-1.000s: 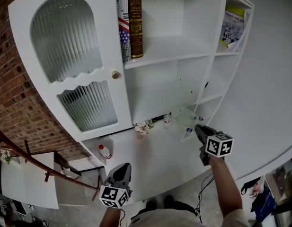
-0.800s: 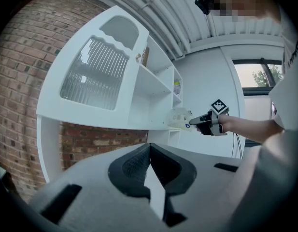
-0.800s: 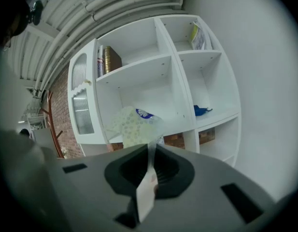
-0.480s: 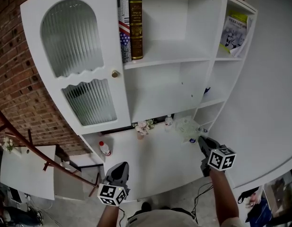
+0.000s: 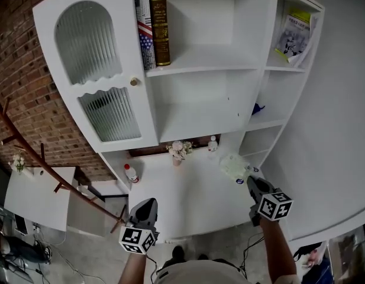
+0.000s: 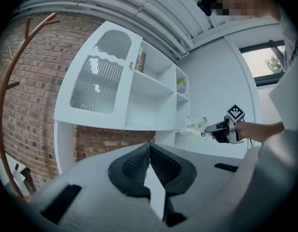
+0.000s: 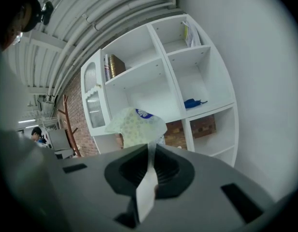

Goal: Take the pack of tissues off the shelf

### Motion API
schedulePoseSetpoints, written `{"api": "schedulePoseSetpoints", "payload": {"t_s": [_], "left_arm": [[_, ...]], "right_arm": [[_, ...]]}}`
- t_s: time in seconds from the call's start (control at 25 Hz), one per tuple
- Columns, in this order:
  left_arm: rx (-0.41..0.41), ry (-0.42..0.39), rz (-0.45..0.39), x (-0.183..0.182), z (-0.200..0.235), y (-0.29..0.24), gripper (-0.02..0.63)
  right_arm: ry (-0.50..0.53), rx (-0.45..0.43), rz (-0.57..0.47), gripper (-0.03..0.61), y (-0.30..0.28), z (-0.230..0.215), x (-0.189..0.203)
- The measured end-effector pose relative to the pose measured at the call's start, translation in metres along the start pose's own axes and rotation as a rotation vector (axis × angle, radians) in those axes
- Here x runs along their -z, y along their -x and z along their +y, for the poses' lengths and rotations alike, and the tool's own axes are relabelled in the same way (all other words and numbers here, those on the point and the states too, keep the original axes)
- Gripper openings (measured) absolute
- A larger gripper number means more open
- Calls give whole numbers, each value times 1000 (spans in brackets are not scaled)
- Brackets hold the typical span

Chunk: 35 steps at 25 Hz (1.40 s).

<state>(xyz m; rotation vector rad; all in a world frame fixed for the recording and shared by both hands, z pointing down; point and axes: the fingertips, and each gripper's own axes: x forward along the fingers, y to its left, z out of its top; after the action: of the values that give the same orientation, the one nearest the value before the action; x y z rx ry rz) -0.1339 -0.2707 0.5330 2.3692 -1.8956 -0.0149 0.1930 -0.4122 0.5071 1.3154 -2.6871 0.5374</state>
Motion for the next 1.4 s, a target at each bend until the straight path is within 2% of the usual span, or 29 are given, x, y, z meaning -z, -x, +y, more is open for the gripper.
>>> {"api": "schedulePoseSetpoints", "payload": {"t_s": [0.32, 0.64, 0.92, 1.4], "left_arm": [[-71, -2, 2, 7, -33, 27, 25], [-130, -1, -1, 12, -47, 54, 25], [-162, -12, -15, 8, -35, 80, 25], [-156, -1, -19, 1, -3, 97, 25]], "right_arm": [[11, -73, 27, 31, 24, -5, 23], [16, -131, 34, 31, 36, 5, 35], [16, -148, 15, 31, 37, 25, 40], [3, -121, -25, 31, 33, 59, 34]]}}
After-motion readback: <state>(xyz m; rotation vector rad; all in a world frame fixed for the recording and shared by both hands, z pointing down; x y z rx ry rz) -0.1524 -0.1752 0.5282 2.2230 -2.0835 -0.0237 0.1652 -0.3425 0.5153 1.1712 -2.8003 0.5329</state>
